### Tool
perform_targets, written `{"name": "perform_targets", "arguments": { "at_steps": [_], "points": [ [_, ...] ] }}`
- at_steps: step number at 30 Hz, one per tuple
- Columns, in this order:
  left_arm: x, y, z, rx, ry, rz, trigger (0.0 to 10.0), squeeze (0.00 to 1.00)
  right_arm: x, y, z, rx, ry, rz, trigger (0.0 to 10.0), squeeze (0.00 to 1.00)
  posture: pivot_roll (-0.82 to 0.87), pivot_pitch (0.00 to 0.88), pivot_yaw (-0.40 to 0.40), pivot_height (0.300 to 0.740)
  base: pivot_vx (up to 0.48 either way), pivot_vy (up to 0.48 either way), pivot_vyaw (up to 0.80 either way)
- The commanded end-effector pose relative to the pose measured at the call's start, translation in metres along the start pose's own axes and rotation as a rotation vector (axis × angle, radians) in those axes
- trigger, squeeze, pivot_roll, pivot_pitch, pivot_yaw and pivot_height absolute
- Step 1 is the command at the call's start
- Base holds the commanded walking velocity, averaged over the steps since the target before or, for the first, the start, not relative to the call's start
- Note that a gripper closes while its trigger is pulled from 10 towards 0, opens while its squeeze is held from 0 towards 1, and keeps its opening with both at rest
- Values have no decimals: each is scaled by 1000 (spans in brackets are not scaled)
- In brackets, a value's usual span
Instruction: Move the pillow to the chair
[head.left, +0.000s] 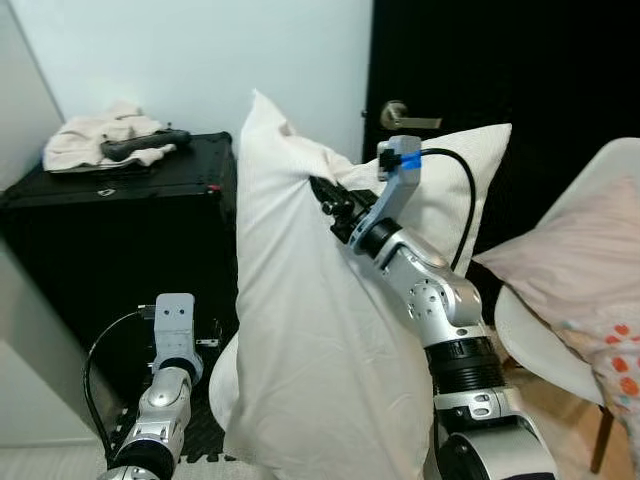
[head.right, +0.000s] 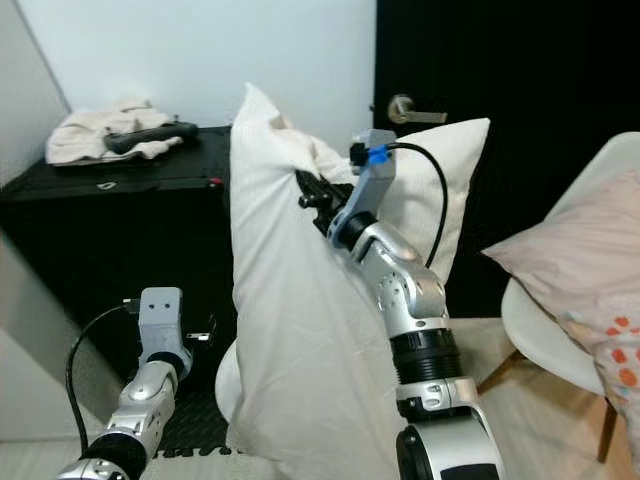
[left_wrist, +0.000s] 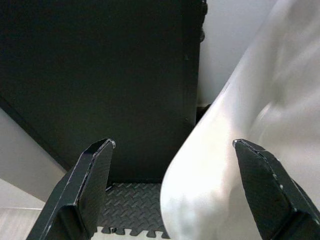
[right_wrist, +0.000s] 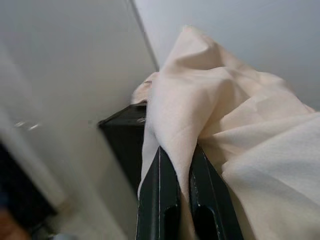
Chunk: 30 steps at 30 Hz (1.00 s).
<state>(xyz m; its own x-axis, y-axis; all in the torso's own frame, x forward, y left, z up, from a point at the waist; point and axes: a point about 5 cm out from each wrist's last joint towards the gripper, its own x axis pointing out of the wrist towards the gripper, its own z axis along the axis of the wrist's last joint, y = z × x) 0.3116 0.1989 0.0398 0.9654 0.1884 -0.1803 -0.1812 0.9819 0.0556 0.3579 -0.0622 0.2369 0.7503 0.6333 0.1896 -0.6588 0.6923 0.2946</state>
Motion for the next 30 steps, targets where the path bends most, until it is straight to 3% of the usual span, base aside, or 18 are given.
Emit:
{"name": "perform_targets", "arguments": {
  "at_steps": [1, 5, 10, 16, 20, 23, 24, 27, 30],
  "points": [
    [-2, 3, -5, 23, 24, 3, 10000, 0, 2, 11, 15, -11, -65, 60, 10000, 0, -196, 0, 30, 720, 0, 0, 0],
    [-2, 4, -4, 34, 22, 10, 10000, 0, 7, 12, 28, 64, -139, 60, 10000, 0, -194, 0, 28, 695, 0, 0, 0],
    [0, 2, -2, 40, 15, 1, 10000, 0, 27, 22, 80, -2, -289, 85, 10000, 0, -185, 0, 21, 665, 0, 0, 0],
    [0, 1, 0, 34, 1, 11, 10000, 0, 34, 15, 104, -33, -338, 20, 10000, 0, -170, 0, 4, 640, 0, 0, 0],
    [-2, 1, -2, 33, 0, 14, 10000, 0, 36, 3, 96, -84, -283, -66, 10000, 0, -163, 0, -6, 625, 0, 0, 0],
    [-5, 2, -5, 36, 3, 15, 10000, 0, 37, 1, 77, -89, -219, -79, 10000, 0, -164, 0, -7, 615, 0, 0, 0],
    [-6, 2, -6, 37, 4, 16, 10000, 0, 37, 1, 68, -90, -189, -77, 10000, 0, -166, 2, -6, 610, 0, 0, 0],
    [-7, 2, -9, 40, 11, 15, 10000, 0, 37, 0, 15, -158, 4, -107, 10000, 0, -169, 7, -5, 590, 0, 0, 0],
    [-7, 1, -9, 41, 11, 13, 10000, 0, 35, -3, -1, -192, 62, -138, 10000, 0, -169, 7, -5, 580, 0, 0, 0]
  ]
}}
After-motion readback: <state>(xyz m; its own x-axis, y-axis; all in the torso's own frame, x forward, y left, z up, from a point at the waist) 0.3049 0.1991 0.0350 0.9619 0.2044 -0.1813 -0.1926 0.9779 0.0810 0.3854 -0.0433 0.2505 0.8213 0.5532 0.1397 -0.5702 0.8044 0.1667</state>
